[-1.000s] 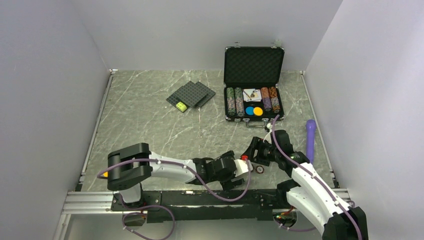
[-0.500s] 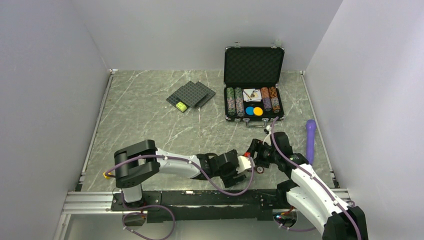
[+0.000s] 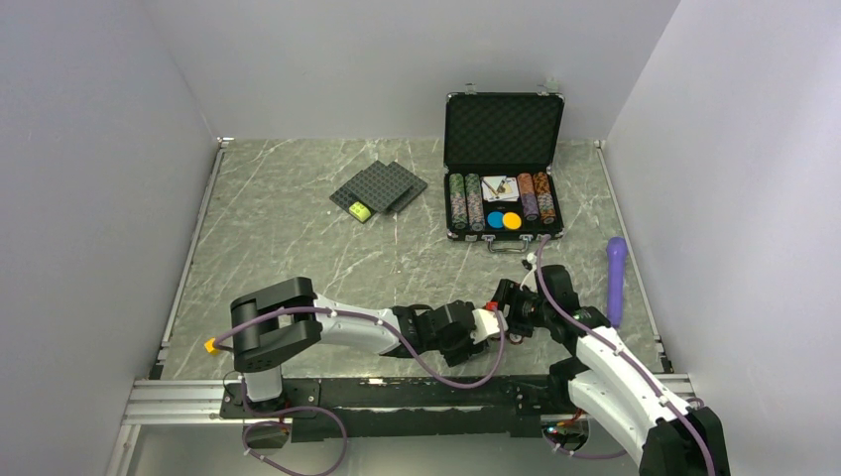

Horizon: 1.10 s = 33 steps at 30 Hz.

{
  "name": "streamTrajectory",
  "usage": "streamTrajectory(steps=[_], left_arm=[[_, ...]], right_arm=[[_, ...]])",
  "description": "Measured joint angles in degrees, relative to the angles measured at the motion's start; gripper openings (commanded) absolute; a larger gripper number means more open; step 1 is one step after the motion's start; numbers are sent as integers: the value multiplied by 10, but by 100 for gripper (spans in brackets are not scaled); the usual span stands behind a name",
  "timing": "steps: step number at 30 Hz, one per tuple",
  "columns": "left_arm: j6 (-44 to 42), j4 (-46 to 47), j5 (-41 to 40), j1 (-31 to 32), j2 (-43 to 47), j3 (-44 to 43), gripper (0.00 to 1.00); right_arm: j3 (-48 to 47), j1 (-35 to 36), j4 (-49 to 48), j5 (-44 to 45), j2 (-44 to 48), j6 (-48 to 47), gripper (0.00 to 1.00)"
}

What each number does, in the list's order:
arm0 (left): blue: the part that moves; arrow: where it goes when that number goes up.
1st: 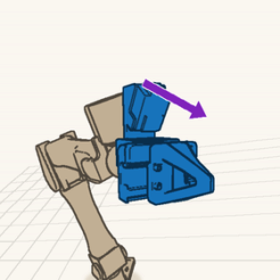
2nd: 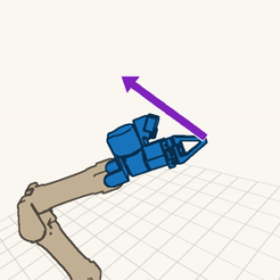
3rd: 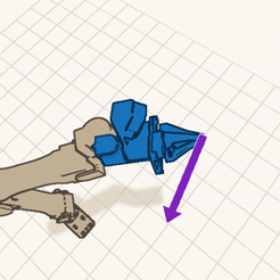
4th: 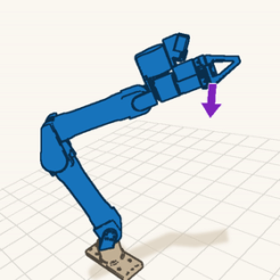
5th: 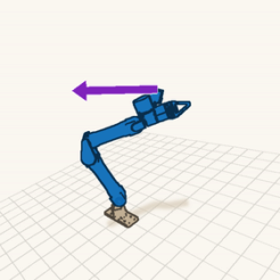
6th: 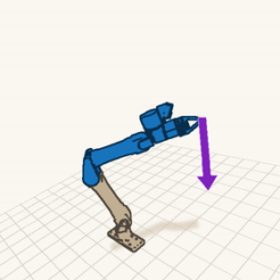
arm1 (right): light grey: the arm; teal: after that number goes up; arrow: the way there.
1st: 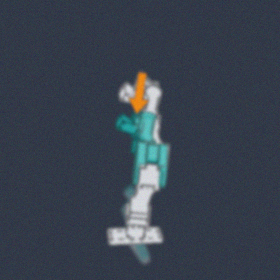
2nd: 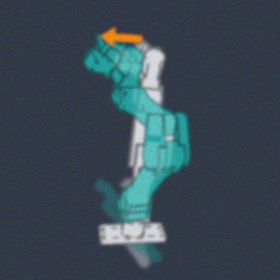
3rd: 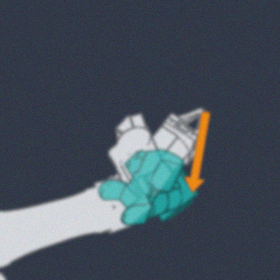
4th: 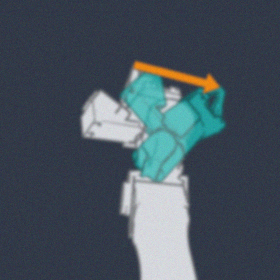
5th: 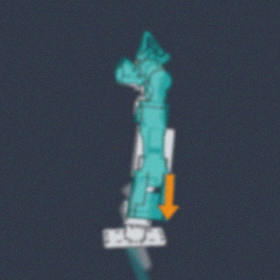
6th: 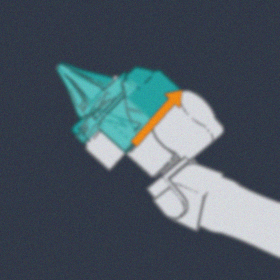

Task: Pack up texas hold em set
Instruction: Pick up the poker chip from the center of the board.

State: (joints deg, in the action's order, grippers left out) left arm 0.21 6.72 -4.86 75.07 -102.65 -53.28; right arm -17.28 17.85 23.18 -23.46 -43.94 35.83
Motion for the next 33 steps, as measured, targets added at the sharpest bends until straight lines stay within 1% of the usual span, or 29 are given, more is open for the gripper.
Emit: streamTrajectory(steps=[9, 13, 23, 33], left_arm=[[18, 8, -10, -2, -3, 0, 47], [24, 17, -9, -5, -3, 5, 44], [49, 49, 9, -18, 1, 25, 41], [83, 63, 17, -46, 40, 74, 40]], right_arm=[[7, 1, -3, -13, -16, 4, 68], [9, 2, -4, -14, -16, 4, 68], [10, 2, -5, -16, -16, 4, 68], [10, 2, -7, -24, -20, 4, 68]])
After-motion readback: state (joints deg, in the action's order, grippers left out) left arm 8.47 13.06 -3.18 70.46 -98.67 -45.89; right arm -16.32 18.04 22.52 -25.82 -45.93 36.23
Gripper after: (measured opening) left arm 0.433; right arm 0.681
